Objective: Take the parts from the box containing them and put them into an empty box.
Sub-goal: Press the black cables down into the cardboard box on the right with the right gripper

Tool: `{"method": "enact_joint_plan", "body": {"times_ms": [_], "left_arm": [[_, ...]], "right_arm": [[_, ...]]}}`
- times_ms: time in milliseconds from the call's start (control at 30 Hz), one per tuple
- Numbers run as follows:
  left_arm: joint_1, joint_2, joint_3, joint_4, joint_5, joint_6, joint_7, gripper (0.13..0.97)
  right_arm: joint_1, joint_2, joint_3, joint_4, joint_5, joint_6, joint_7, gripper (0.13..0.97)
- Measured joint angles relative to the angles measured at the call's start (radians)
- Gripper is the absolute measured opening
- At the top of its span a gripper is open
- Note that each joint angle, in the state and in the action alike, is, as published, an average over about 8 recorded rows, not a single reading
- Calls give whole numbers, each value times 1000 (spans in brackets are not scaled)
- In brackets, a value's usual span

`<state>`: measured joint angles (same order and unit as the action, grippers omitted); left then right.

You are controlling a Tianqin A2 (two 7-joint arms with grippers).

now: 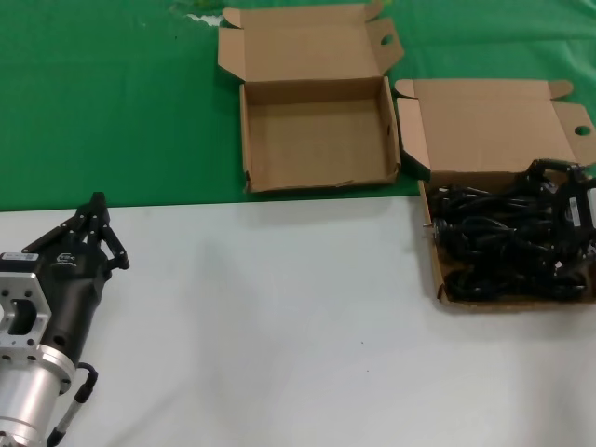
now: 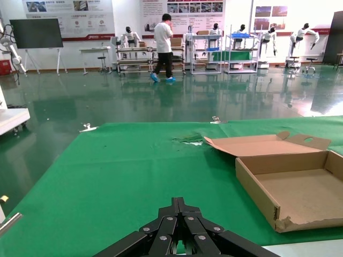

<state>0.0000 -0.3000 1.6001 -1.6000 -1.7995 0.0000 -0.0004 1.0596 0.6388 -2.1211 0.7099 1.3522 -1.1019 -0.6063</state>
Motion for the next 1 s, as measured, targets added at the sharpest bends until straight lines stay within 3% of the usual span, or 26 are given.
{"method": "enact_joint_plan", "body": {"times_ms": [333, 600, 900, 1000], "left_arm": [[0, 0, 0, 0, 0, 0, 0, 139], [0, 0, 0, 0, 0, 0, 0, 139], [0, 0, 0, 0, 0, 0, 0, 139], [0, 0, 0, 0, 0, 0, 0, 139]], "right_arm": [[-14, 1, 4, 6, -5, 12, -6, 660], [-27, 7, 7, 34, -8, 14, 7, 442], [-41, 22, 13, 57, -6, 12, 19, 272], [-45, 28, 15, 65, -5, 8, 24, 254]]}}
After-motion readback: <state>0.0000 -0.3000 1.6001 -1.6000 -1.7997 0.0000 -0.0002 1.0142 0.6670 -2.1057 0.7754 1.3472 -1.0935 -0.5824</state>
